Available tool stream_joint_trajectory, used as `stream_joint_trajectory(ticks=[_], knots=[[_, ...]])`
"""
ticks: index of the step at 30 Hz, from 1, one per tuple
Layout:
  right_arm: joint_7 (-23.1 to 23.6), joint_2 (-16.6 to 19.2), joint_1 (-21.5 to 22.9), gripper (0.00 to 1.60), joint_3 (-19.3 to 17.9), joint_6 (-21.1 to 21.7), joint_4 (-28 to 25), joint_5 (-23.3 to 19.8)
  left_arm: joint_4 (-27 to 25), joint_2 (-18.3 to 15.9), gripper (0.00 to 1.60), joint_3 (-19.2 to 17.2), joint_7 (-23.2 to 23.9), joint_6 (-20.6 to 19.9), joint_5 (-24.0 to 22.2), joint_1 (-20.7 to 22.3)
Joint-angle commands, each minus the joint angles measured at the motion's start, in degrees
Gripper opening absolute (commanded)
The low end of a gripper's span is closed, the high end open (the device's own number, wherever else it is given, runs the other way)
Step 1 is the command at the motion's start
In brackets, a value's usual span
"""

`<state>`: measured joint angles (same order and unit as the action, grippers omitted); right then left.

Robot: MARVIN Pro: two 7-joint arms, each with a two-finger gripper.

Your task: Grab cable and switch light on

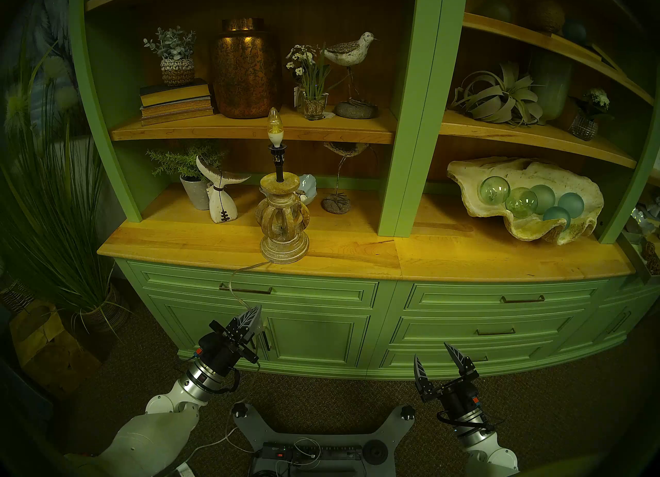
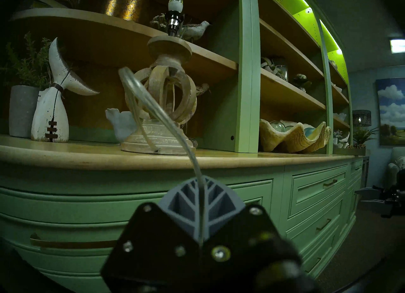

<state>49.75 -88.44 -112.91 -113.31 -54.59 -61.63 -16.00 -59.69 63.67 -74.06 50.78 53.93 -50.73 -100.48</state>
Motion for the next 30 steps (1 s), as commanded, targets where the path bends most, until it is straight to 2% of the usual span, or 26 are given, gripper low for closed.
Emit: stream_joint_trajectory(ticks=[1, 9, 14, 15, 16, 19, 25, 27, 30], knots=[[0.21, 0.14, 0.36, 1.6, 0.15, -0.37, -1.2, -0.05, -6.78, -4.05, 0.0, -1.18, 4.28, 1.07, -2.35, -1.14], [0.23, 0.14, 0.33, 1.6, 0.15, -0.37, -1.26, -0.06, -12.27, -7.31, 0.0, -1.98, 3.27, 0.84, -4.2, -3.64], [0.24, 0.12, 0.25, 1.6, 0.16, -0.34, -1.41, -0.07, -15.82, -8.74, 0.0, -1.25, 2.58, -1.16, -5.05, -5.98], [0.24, 0.12, 0.23, 1.6, 0.17, -0.32, -1.45, -0.07, -17.79, -9.36, 0.0, -1.33, 1.29, -2.21, -4.64, -7.22], [0.24, 0.11, 0.21, 1.6, 0.17, -0.31, -1.49, -0.07, -16.48, -9.01, 0.0, -0.99, 2.19, -1.87, -5.11, -6.47], [0.23, 0.1, 0.15, 1.6, 0.17, -0.24, -1.61, -0.06, -19.92, -10.06, 0.0, -1.54, -1.49, -4.88, -3.23, -8.38], [0.23, 0.1, 0.15, 1.6, 0.17, -0.24, -1.61, -0.05, -15.17, -8.22, 0.0, -0.88, -1.42, -7.78, -3.5, -3.51], [0.23, 0.11, 0.17, 1.6, 0.18, -0.27, -1.56, -0.06, -15.04, -7.44, 0.0, -1.61, -1.87, -8.85, -2.68, -3.11], [0.23, 0.11, 0.19, 1.6, 0.17, -0.28, -1.52, -0.06, -13.99, -7.46, 0.0, -0.7, -1.74, -8.77, -2.98, -1.47]])
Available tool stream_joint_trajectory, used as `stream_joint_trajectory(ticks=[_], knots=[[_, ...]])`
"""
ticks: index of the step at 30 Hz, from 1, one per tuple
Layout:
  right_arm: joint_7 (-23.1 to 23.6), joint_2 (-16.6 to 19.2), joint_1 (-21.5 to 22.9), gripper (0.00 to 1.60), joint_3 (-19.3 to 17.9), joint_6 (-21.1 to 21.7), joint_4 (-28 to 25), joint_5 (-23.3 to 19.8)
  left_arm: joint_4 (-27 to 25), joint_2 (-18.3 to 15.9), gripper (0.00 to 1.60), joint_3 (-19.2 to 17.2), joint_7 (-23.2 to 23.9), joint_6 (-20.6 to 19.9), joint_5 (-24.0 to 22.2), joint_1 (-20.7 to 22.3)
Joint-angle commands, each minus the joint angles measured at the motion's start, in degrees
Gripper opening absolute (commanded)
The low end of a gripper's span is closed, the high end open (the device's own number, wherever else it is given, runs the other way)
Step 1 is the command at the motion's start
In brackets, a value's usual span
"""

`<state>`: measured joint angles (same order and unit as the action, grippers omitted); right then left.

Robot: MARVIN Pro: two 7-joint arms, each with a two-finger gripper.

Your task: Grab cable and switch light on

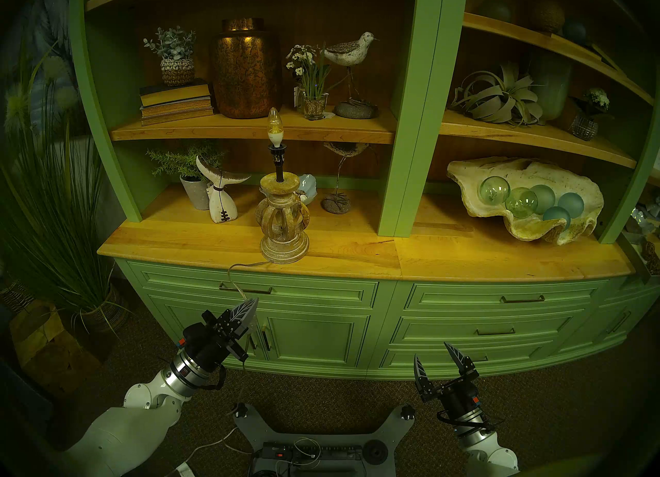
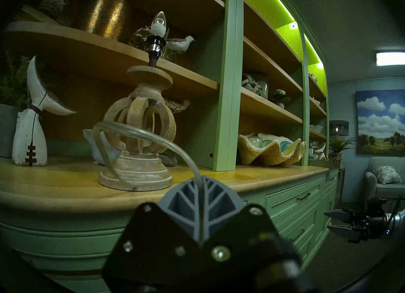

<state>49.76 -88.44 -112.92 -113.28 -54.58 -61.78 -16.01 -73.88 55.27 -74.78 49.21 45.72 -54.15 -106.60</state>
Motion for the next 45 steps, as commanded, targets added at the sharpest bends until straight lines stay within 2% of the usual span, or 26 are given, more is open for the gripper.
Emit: stream_joint_trajectory(ticks=[1, 16, 26, 32, 45], knots=[[0.22, 0.11, 0.21, 1.6, 0.15, -0.3, -1.37, -0.05, 0.26, 0.98, 0.0, 0.03, -0.17, -0.59, 0.5, 4.77], [0.21, 0.1, 0.17, 1.6, 0.15, -0.26, -1.46, -0.04, 0.71, 2.54, 0.0, -0.33, -0.57, -0.27, 1.46, 6.34], [0.21, 0.09, 0.14, 1.6, 0.15, -0.23, -1.51, -0.03, 0.23, 2.38, 0.0, -1.06, 0.12, -0.2, 0.59, 5.58], [0.2, 0.08, 0.12, 1.6, 0.15, -0.2, -1.56, -0.02, 0.16, 1.57, 0.0, -0.7, 2.04, -2.26, -1.03, 5.23], [0.2, 0.08, 0.12, 1.6, 0.15, -0.2, -1.56, -0.02, 0.4, 1.78, 0.0, -0.98, 2.82, -2.66, -1.37, 5.32]])
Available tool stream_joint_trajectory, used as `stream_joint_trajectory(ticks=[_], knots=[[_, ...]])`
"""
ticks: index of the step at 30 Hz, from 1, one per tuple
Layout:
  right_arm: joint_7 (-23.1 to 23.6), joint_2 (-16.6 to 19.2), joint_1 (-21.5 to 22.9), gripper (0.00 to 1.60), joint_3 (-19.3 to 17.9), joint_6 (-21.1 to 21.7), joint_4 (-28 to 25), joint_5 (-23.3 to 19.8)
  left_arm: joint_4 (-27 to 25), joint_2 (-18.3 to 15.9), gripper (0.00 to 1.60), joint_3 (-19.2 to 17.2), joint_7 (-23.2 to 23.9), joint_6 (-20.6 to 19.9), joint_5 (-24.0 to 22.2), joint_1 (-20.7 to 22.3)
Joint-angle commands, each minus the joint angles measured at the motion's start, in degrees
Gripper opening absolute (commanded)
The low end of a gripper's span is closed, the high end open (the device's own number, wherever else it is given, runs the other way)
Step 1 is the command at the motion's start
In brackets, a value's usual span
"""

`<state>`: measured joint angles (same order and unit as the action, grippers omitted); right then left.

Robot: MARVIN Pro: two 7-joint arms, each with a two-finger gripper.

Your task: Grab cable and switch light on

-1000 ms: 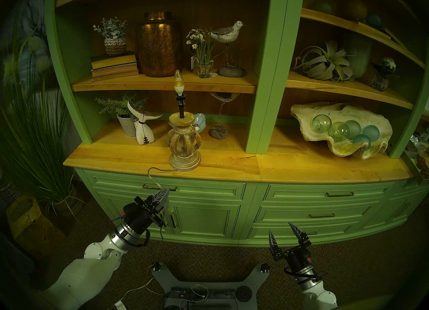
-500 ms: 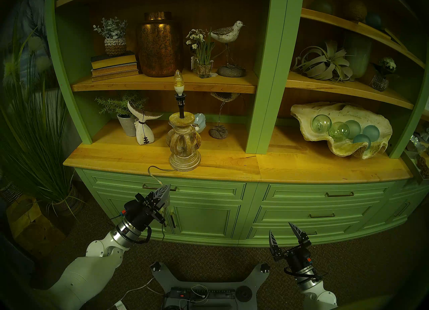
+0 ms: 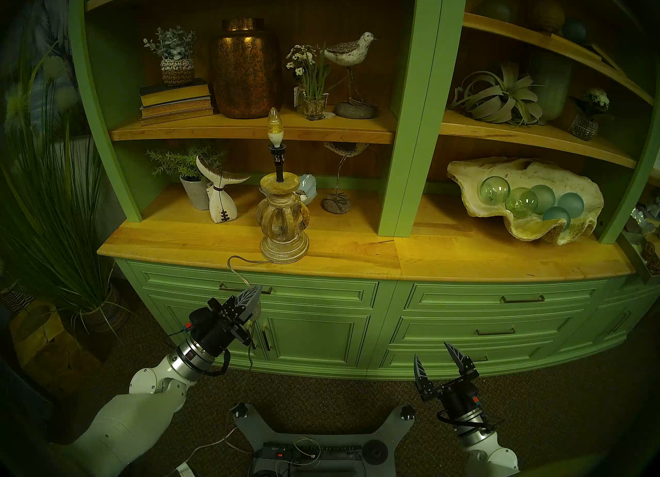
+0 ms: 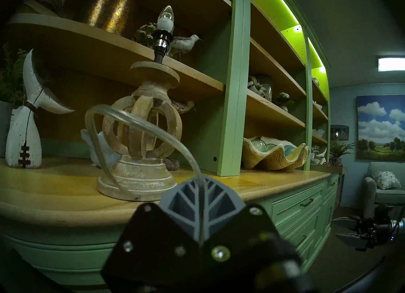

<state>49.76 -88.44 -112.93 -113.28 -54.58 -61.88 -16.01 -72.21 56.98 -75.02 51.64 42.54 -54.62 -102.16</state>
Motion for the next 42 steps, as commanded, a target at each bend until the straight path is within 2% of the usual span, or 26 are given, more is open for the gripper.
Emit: stream_joint_trajectory(ticks=[1, 19, 20, 24, 27, 28, 32, 36, 42], knots=[[0.2, 0.08, 0.12, 1.6, 0.14, -0.2, -1.46, -0.02, -1.27, 0.08, 0.0, -0.75, 0.42, 0.52, -0.91, 0.89], [0.19, 0.08, 0.11, 1.6, 0.14, -0.19, -1.47, -0.02, -1.21, 0.11, 0.0, -0.78, 0.59, 0.52, -1.02, 0.91], [1.77, 2.64, 0.81, 1.6, 0.74, -0.42, -2.71, 1.75, -1.17, 0.11, 0.0, -0.76, 0.57, 0.51, -0.94, 0.93], [2.8, 5.03, 2.93, 1.6, 1.18, 0.59, -5.11, 1.53, -1.05, 0.09, 0.0, -0.7, 0.55, 0.47, -0.78, 0.99], [4.33, 6.98, 4.81, 1.6, 3.05, 0.86, -8.29, 2.2, -0.89, 0.06, 0.0, -0.63, 0.56, 0.42, -0.66, 1.03], [4.81, 7.32, 5.99, 1.6, 3.65, -0.42, -7.45, 2.59, -0.85, 0.06, 0.0, -0.61, 0.56, 0.4, -0.63, 1.03], [6.3, 8.96, 7.27, 1.6, 7.44, 0.12, -10.72, 3.76, -0.76, 0.07, 0.0, -0.59, 0.58, 0.4, -0.6, 1.06], [6.51, 10.65, 7.44, 1.6, 11.51, 0.71, -13.33, 4.92, -0.74, 0.08, 0.0, -0.59, 0.6, 0.42, -0.61, 1.1], [7.64, 15.38, 5.47, 1.6, 16.87, 5.33, -18.09, 6.17, -0.8, 0.12, 0.0, -0.64, 0.64, 0.46, -0.68, 1.11]])
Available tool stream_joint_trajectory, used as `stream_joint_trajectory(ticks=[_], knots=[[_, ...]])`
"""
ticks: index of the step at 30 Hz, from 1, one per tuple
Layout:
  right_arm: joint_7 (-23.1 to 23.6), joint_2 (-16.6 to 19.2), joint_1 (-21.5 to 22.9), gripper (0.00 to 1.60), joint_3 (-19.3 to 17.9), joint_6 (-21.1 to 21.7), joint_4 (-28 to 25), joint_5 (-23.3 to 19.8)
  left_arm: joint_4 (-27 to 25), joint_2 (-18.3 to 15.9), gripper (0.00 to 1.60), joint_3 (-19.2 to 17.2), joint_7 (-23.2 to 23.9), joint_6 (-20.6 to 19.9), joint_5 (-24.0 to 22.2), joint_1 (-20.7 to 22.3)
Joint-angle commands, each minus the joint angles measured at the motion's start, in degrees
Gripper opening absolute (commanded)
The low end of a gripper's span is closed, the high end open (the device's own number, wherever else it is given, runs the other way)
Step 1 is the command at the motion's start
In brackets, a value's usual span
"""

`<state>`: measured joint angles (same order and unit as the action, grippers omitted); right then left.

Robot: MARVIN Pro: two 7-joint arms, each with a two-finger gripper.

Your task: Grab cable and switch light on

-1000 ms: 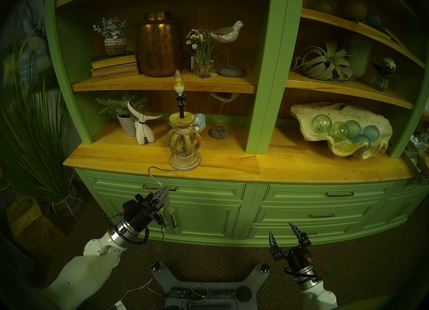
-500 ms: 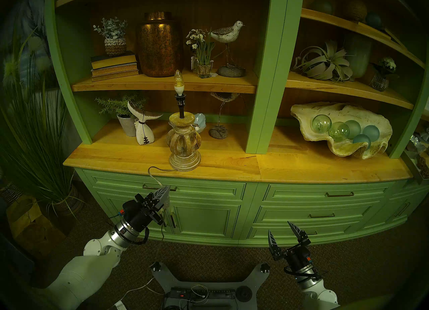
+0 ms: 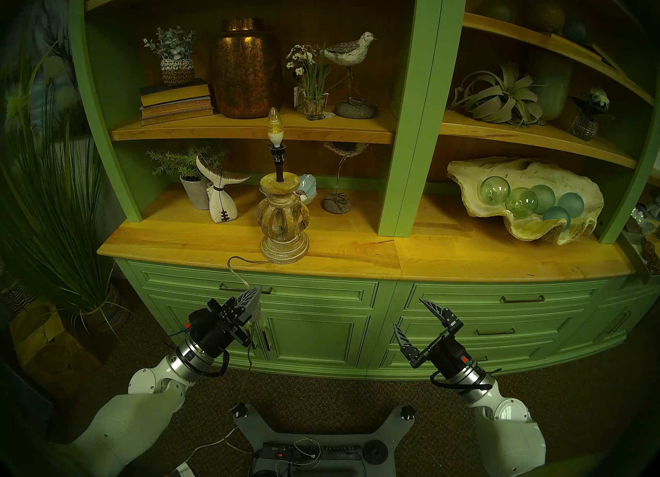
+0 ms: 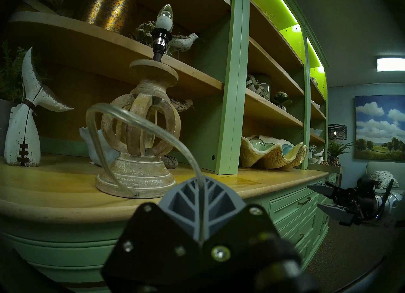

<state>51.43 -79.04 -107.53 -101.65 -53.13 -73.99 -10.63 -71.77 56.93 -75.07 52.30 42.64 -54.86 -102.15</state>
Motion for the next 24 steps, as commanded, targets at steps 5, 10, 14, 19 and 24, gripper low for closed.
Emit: stream_joint_trajectory(ticks=[5, 10, 14, 19, 24], knots=[[9.84, 9.36, -2.36, 1.6, 7.78, 9.09, -9.85, 1.81, -1.27, 0.17, 0.0, -0.61, 0.0, 0.38, -0.48, 1.09], [14.35, 12.03, -0.81, 1.6, 8.89, 14.52, -12.81, -0.68, -1.32, 0.19, 0.0, -0.65, 0.02, 0.4, -0.54, 1.07], [17.87, 12.81, 2.59, 1.6, 10.27, 18.54, -14.0, -3.24, -1.3, 0.2, 0.0, -0.65, 0.04, 0.39, -0.52, 1.08], [19.71, 10.55, 4.67, 1.6, 12.28, 23.07, -15.65, -6.21, -1.31, 0.21, 0.0, -0.66, 0.05, 0.39, -0.54, 1.07], [17.42, 5.47, 8.13, 1.6, 14.83, 21.4, -10.89, -5.41, -1.35, 0.22, 0.0, -0.69, 0.06, 0.4, -0.57, 1.05]])
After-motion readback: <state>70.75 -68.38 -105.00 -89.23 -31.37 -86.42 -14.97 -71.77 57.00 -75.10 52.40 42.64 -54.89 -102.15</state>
